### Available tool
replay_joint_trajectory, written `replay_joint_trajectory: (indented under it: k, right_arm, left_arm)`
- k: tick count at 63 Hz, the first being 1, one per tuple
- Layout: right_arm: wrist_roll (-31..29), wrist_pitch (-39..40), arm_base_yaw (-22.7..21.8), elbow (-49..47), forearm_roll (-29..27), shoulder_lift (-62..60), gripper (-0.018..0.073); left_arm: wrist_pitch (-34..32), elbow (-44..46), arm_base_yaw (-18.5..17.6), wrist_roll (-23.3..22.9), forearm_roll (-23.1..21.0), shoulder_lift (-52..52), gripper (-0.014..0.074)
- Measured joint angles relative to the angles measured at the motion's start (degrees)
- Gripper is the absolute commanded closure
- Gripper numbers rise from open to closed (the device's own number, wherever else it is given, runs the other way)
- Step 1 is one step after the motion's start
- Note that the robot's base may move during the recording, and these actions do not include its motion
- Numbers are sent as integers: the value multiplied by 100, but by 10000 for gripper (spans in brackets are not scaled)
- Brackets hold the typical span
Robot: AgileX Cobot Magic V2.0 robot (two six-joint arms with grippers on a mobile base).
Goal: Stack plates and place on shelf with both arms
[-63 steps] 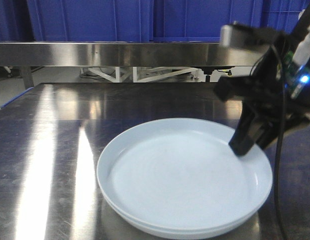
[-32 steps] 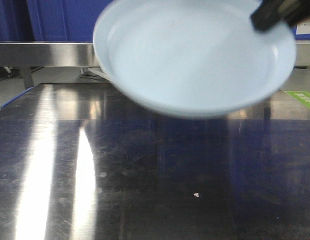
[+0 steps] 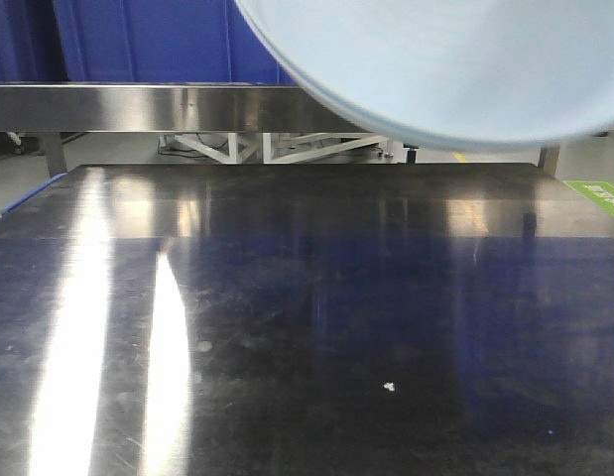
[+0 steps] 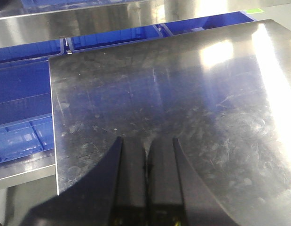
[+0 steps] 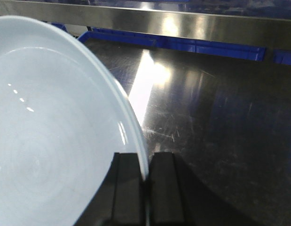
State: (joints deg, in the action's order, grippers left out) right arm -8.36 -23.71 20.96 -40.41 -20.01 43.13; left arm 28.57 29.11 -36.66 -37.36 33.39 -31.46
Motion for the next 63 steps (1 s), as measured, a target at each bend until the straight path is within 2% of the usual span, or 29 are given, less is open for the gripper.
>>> replay_joint_trajectory:
  k: [49,63]
  right_arm:
    - [-4,279,0,242,0,-294,503]
    - [-4,247,0,242,0,-294,503]
  left_arm:
    - [0,0,0,0,14,0,512]
    - [-476,-153,0,0,606,0,512]
